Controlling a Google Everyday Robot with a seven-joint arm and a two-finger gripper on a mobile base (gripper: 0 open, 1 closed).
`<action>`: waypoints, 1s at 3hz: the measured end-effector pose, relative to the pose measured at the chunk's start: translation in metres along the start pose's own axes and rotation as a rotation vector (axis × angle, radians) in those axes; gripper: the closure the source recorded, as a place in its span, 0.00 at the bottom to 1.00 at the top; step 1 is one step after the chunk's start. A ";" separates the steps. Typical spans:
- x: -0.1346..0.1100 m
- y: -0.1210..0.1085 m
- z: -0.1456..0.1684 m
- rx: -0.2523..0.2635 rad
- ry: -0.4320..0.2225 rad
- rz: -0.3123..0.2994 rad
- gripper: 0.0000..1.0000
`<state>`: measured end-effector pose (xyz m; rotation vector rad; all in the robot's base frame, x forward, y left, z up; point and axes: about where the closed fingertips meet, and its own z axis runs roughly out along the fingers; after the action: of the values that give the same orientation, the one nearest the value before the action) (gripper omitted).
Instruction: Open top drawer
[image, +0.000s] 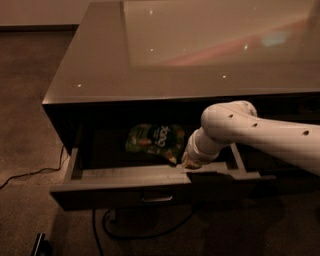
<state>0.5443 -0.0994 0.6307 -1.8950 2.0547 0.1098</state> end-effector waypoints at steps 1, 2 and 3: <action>0.013 0.027 0.001 -0.016 0.029 0.005 1.00; 0.030 0.057 -0.004 -0.028 0.057 0.028 1.00; 0.032 0.059 -0.005 -0.029 0.061 0.032 1.00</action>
Offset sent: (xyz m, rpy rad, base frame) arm -0.0962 -0.0426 -0.0197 -0.0755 0.0623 -0.0578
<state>0.4835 -0.1251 0.6157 -1.9055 2.1350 0.0907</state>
